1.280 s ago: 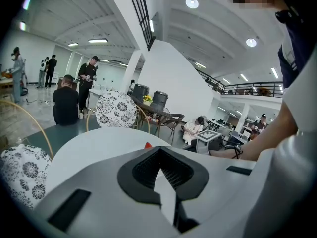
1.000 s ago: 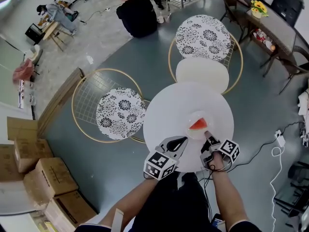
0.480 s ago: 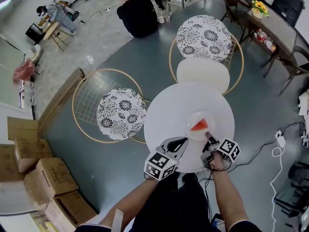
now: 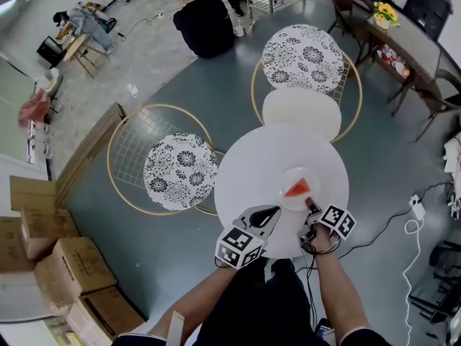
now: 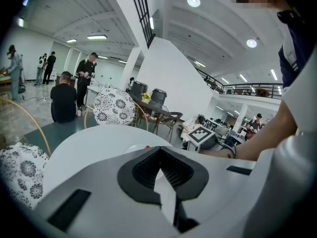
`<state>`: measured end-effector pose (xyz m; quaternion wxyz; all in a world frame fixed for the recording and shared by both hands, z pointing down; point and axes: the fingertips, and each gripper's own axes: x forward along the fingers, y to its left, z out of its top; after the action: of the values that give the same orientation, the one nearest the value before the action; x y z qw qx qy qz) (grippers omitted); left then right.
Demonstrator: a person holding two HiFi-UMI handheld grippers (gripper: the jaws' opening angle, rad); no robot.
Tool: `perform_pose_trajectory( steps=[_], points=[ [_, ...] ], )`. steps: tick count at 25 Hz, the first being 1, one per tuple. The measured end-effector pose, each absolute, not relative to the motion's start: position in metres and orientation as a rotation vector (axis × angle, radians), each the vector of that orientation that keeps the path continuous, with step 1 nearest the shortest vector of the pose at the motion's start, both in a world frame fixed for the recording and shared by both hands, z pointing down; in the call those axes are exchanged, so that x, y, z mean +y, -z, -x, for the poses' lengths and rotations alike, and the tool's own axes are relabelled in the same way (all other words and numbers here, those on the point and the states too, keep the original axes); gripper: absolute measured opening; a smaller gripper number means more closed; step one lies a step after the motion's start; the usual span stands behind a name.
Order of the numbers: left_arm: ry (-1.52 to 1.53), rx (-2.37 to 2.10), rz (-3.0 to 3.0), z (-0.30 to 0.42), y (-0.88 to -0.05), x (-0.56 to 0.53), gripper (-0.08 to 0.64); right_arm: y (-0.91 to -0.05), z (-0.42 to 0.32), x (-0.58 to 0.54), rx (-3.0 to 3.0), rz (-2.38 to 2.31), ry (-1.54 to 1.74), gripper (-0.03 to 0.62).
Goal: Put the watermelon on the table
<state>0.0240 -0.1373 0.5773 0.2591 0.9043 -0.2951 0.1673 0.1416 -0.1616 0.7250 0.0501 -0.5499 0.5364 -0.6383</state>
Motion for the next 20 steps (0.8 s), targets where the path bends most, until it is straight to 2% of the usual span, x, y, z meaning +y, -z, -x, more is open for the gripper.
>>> perform_pose_trajectory(
  steps=[11,20],
  points=[
    [-0.461,-0.779,-2.455,-0.0212,-0.5739,-0.1339,0.004,-0.7251,-0.1402,-0.1624,1.757,1.875,1.925,0.084],
    [-0.449,-0.769,-2.456,-0.0196,-0.5731,-0.1302,0.003,-0.7268,-0.1399,-0.1604,1.977,2.05,1.903,0.1]
  ],
)
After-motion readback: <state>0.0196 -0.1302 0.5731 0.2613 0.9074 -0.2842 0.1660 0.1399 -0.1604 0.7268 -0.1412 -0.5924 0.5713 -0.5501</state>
